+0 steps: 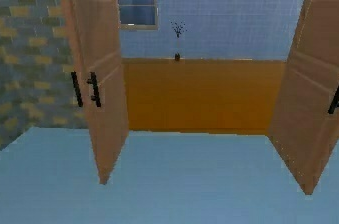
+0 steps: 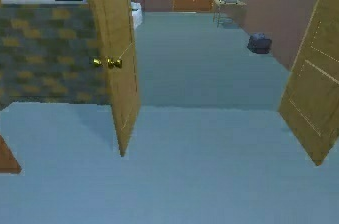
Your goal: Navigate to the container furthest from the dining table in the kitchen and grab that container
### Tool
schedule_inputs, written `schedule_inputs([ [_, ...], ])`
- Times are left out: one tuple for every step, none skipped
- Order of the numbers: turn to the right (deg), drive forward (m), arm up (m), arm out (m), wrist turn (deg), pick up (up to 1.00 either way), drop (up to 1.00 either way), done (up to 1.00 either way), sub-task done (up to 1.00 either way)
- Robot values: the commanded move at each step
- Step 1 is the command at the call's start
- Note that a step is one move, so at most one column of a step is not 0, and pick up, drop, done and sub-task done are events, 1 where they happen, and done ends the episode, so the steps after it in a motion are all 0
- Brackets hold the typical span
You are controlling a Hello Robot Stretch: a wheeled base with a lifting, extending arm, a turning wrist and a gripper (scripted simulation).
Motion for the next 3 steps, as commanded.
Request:
schedule_inputs([
  [0.0,1.0,0.0,0.0,0.0,0.0,0.0,0.0,0.0],
  [3.0,0.0,0.0,0.0,0.0,0.0,0.0,0.0,0.0],
  [0.0,1.0,0.0,0.0,0.0,0.0,0.0,0.0,0.0],
])
